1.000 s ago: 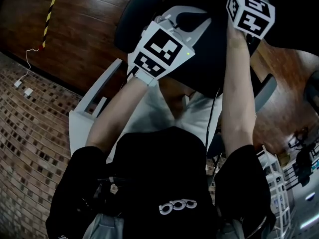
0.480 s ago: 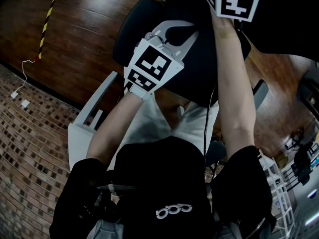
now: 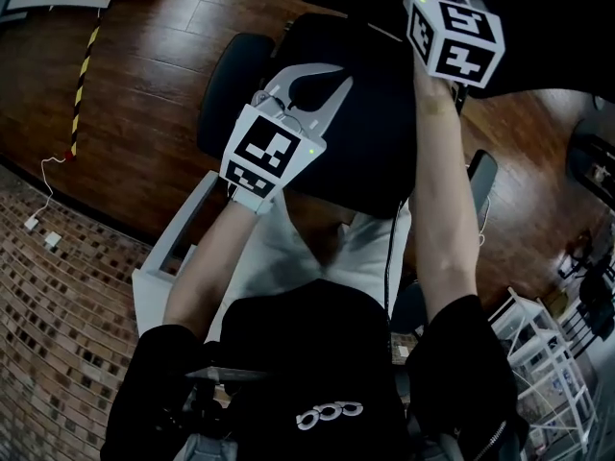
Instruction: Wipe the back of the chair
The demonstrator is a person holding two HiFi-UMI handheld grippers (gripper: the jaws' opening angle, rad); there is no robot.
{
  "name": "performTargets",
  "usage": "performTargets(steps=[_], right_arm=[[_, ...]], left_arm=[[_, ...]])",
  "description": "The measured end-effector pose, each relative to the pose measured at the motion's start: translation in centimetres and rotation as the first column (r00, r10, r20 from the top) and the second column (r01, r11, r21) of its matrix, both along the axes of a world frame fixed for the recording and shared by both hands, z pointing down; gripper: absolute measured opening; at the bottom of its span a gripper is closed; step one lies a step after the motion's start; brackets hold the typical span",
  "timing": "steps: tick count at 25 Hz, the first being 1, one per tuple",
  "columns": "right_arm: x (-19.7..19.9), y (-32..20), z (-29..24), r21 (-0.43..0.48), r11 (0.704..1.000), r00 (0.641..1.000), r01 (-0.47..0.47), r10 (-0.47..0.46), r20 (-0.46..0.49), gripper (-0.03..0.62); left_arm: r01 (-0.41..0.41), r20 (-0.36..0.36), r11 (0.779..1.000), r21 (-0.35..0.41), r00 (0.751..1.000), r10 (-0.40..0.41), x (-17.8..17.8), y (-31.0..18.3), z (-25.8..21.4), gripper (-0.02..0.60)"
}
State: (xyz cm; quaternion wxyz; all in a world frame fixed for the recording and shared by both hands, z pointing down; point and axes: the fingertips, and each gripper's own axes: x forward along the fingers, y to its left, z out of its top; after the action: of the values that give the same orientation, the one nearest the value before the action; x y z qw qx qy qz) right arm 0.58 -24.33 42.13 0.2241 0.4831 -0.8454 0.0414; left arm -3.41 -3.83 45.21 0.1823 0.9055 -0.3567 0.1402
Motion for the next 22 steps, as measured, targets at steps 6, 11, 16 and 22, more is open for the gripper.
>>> performTargets(steps=[6, 11, 16, 22], right_arm=[[7.5, 1.6, -0.4, 0.005, 0.996, 0.996, -0.09, 0.09, -0.016, 0.043], [15.6, 2.9, -0.9, -0.002, 0.974, 0.974, -0.228, 0.228, -0.004, 0.043], [22.4, 4.2, -1.0, 0.0, 0.946, 0.945, -0.324, 0.324, -0.038, 0.043], [28.2, 5.6, -1.4, 0.006, 0.921, 0.918, -0.39, 0.389, -0.073, 0.043]], left_arm=[[-0.043, 0.001, 0.999, 0.012, 0.999, 0.043, 2.4, -0.2, -0.3, -0.008], [-0.076, -0.006, 0.997, 0.017, 0.997, 0.076, 4.3, 0.1, -0.4, -0.008], [-0.101, -0.001, 0.995, 0.016, 0.995, 0.101, 5.3, 0.8, -0.3, -0.008], [-0.131, 0.001, 0.991, 0.031, 0.991, 0.131, 6.7, 1.0, -0.8, -0.008]])
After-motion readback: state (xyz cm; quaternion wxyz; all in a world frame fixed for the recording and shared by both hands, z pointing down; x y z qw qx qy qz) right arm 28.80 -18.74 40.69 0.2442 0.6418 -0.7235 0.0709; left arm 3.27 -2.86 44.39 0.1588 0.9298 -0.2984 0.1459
